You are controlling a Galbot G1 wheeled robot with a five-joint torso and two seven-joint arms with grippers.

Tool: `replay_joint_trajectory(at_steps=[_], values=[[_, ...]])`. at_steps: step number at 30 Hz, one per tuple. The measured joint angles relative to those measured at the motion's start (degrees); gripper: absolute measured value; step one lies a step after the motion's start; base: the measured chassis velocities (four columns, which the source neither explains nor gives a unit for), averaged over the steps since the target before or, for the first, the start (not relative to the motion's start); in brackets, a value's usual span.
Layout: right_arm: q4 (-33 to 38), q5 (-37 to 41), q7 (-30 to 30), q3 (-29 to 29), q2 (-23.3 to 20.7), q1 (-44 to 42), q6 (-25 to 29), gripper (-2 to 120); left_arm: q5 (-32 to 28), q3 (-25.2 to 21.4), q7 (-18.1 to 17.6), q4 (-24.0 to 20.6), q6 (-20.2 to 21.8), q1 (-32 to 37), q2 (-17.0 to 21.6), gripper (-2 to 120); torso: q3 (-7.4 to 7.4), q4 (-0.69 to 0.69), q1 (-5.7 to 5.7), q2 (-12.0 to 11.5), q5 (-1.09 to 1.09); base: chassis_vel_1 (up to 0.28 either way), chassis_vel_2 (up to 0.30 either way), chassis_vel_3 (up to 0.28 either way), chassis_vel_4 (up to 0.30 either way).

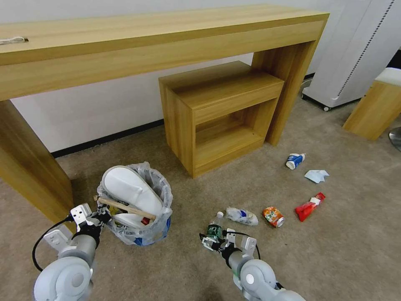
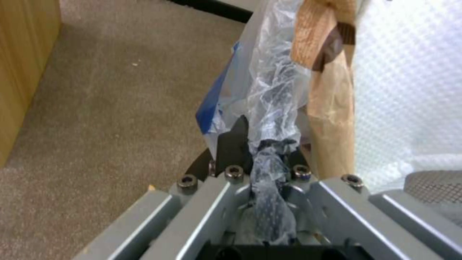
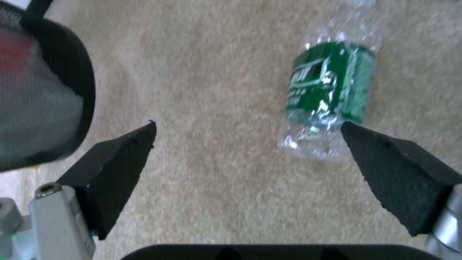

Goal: Pick up the trash bin and place the garbage on the floor into it.

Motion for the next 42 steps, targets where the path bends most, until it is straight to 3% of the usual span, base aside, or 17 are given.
replay_joint_trajectory(at_steps=[14,42], values=[[1.0,-0.6,0.9,3.6,-1.1,0.0,-0.1,97,0.0,0.3,0.0,-0.3,0.0,-0.1,-0.2,1,0.0,0.0,0.0,0.0,0.0,0.0,0.0,0.0,0.0],[-7.9,-0.4,-1.7,3.5,2.5,2.7,-2.9,92,-0.7,-0.1,-0.2,-2.1,0.0,0.1,0.1,1,0.0,0.0,0.0,0.0,0.0,0.0,0.0,0.0,0.0]])
